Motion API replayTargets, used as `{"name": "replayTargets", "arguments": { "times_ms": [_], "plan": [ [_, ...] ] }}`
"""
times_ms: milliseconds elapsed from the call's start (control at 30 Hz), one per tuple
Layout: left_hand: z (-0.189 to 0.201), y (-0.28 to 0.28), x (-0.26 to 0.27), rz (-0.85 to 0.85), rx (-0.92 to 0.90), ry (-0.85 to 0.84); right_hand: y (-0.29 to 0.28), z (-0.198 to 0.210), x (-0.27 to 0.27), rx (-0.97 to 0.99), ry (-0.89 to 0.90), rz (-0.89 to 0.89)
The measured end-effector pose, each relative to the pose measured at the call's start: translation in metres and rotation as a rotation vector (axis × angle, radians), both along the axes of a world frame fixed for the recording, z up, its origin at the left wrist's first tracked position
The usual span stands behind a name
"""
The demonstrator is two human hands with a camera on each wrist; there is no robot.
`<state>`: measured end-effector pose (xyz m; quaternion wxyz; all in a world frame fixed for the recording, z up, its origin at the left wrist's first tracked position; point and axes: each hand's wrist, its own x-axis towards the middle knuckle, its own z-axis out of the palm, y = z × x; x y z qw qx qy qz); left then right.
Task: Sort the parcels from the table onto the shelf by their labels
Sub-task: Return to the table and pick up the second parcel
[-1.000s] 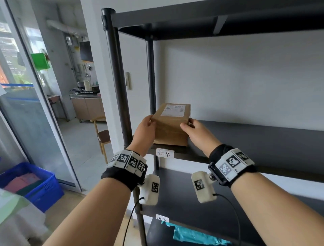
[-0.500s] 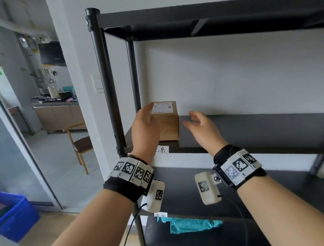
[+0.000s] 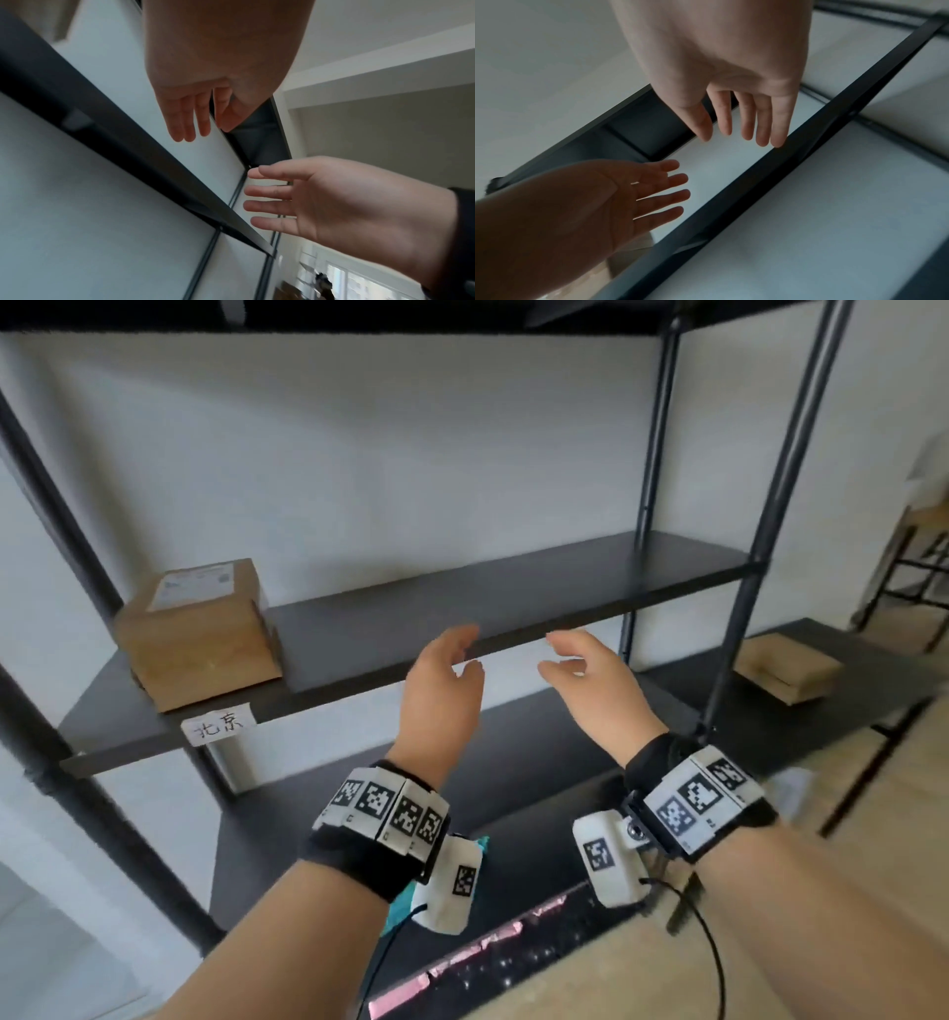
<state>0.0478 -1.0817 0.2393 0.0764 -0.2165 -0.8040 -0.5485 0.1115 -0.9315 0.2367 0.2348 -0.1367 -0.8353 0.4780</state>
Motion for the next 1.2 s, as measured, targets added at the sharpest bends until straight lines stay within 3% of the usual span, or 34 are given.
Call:
{"name": "replayTargets", "arguments": {
  "times_ms": [300,533,733,933,1200],
  "plan": [
    [-0.035,0.189,0.053,-0.289,-0.124,-0.108,0.170,-0.032,0.085,-0.047,-0.107,-0.195],
    [-0.059,0.349,0.101,-0.399,-0.154,-0.199,0.319,-0.048,0.156,-0.058,-0.163,-0.307],
    [-0.087,0.450,0.130,-0.417,-0.151,-0.279,0.418,-0.066,0.191,-0.065,-0.241,-0.359],
    [-0.116,0.527,0.122,-0.418,-0.243,-0.330,0.499,-0.092,0.187,-0.123,-0.318,-0.378],
    [-0.145,0.644,0.057,-0.388,-0.300,-0.394,0.615,-0.117,0.122,-0.078,-0.455,-0.360]
  ]
}}
